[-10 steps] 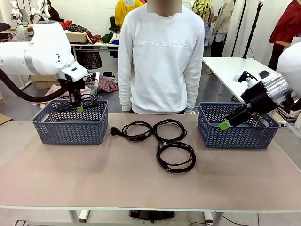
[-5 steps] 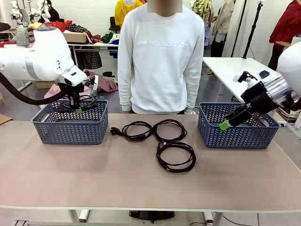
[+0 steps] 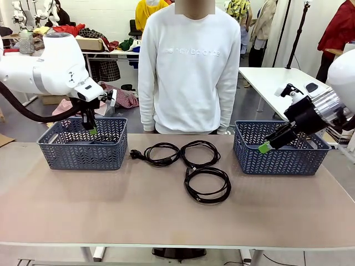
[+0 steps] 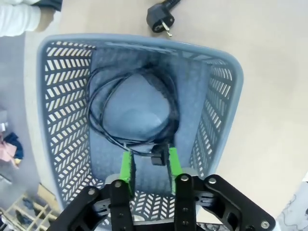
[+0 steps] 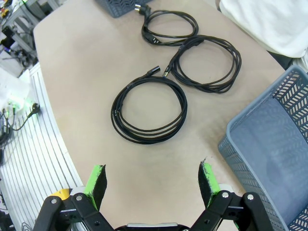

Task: Organize the cables according to human instructions.
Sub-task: Pick up a bundle of cables and place it in the basket indicated by the human.

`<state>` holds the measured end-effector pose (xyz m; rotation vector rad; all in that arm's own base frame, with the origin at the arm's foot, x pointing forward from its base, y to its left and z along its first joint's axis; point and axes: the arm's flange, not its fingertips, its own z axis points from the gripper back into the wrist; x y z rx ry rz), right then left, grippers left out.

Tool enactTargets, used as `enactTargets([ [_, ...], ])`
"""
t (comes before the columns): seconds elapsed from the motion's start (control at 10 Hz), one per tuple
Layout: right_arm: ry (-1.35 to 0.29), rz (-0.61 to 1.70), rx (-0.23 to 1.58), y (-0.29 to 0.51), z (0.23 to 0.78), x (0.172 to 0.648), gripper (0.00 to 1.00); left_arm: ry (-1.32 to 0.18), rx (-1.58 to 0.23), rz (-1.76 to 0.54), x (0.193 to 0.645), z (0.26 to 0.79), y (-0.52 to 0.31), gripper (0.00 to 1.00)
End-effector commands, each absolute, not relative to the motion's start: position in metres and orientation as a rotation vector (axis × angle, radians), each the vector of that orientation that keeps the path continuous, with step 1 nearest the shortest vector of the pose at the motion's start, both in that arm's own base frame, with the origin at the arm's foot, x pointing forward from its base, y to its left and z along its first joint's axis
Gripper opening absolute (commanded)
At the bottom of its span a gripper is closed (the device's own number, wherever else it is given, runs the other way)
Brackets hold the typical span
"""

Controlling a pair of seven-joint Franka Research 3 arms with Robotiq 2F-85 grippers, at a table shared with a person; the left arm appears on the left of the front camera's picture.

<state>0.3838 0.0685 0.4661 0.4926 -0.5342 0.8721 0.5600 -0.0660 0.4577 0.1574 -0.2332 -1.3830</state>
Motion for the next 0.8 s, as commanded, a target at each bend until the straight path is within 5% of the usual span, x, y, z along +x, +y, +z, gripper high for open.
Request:
enactTargets([
  [0.0,-0.558,0.890,0.514,0.068,0.465,0.387,1.00,-0.229,0.184,-1.368,0.563,0.459,-0.061,0.39],
  [0.1,-0.558,0.890,0.514,0.068,0.465,0.387,1.00,-0.223,0.181,-1.369,0.563,0.462,-0.061,0.74],
  [0.2,-0.558,0.890,0.514,0.068,0.465,0.387,1.00,-0.218,0.164,-1.377,0.561,0.465,-0.062,0.59],
  [0.3,-0.558,0.890,0.514,0.068,0.465,0.387,1.00,-0.211,0.145,-1.384,0.560,0.468,-0.063,0.93],
  [0.4,-0.558,0.890,0.514,0.068,0.465,0.387,1.00,-0.208,0.127,-1.393,0.559,0.470,-0.063,0.78],
  [0.5,-0.558,0.890,0.514,0.068,0.465,0.387,1.00,-0.207,0.115,-1.395,0.559,0.471,-0.063,1.00],
  [0.7,-0.558,0.890,0.514,0.068,0.465,0.387,1.00,-0.202,0.096,-1.395,0.557,0.470,-0.063,1.00],
])
